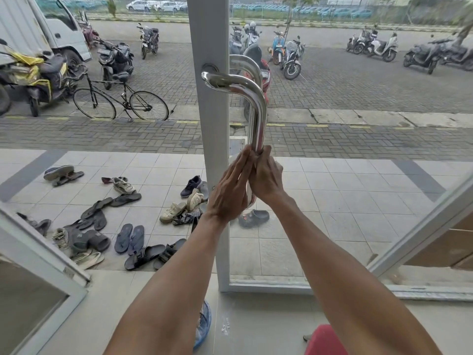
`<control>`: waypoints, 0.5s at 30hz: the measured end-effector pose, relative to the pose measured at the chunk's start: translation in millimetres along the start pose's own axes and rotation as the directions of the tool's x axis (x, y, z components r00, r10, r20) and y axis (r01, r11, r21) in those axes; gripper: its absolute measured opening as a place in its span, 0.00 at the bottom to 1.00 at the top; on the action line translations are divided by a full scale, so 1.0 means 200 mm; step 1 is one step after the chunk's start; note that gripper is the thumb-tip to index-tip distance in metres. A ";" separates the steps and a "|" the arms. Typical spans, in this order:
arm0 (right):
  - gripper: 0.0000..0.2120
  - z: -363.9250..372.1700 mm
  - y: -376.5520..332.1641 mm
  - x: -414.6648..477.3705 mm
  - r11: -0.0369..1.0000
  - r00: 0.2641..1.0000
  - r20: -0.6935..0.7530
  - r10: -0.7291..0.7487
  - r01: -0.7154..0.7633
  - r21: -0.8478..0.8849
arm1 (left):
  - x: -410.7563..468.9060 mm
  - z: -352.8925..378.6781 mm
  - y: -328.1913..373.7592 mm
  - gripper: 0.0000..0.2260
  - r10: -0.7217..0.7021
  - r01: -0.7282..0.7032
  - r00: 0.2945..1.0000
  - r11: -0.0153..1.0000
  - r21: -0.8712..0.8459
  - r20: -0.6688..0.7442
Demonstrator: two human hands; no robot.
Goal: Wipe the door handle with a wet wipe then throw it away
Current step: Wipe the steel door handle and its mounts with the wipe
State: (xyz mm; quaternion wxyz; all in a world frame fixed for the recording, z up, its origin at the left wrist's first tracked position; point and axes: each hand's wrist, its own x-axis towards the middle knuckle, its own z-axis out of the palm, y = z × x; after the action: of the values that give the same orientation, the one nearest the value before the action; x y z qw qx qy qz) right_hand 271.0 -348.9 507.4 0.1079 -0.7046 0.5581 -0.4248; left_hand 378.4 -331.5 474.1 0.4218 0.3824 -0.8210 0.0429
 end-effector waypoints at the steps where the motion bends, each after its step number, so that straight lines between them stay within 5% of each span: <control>1: 0.25 -0.01 -0.02 0.01 1.000 1.000 -0.022 0.003 -0.002 0.020 | 0.01 0.00 0.00 0.23 -0.003 0.003 1.000 1.000 0.000 -0.016; 2: 0.26 -0.02 -0.03 0.01 1.000 0.999 -0.032 0.016 -0.015 0.021 | 0.02 0.00 0.00 0.23 -0.013 0.013 0.999 1.000 0.002 -0.031; 4: 0.09 -0.01 -0.04 0.01 0.999 0.999 0.004 0.037 -0.037 0.040 | 0.02 0.02 -0.01 0.24 -0.045 0.046 0.998 0.999 0.002 -0.052; 5: 0.11 0.00 -0.04 0.00 0.994 0.997 0.014 0.081 -0.082 0.077 | 0.01 0.04 -0.01 0.24 -0.064 0.064 0.997 0.998 -0.002 -0.052; 8: 0.44 0.06 0.03 -0.05 0.974 0.985 0.074 0.157 -0.167 0.153 | -0.07 0.09 -0.02 0.23 -0.086 0.086 0.996 0.996 -0.002 -0.023; 12: 0.16 0.10 0.08 -0.12 0.983 0.969 0.176 0.175 -0.181 0.018 | -0.15 0.15 -0.02 0.30 -0.111 0.111 0.994 0.993 -0.049 0.011; 15: 0.15 0.12 0.10 -0.11 0.985 0.970 0.173 0.173 -0.170 -0.034 | -0.14 0.15 -0.01 0.32 -0.156 0.156 0.988 0.987 -0.031 -0.009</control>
State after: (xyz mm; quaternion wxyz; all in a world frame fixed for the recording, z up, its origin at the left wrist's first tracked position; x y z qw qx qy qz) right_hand 274.1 -343.9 470.1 0.1859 -0.6893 0.6094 -0.3449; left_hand 370.7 -328.2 434.2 0.4343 0.4388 -0.7866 -0.0006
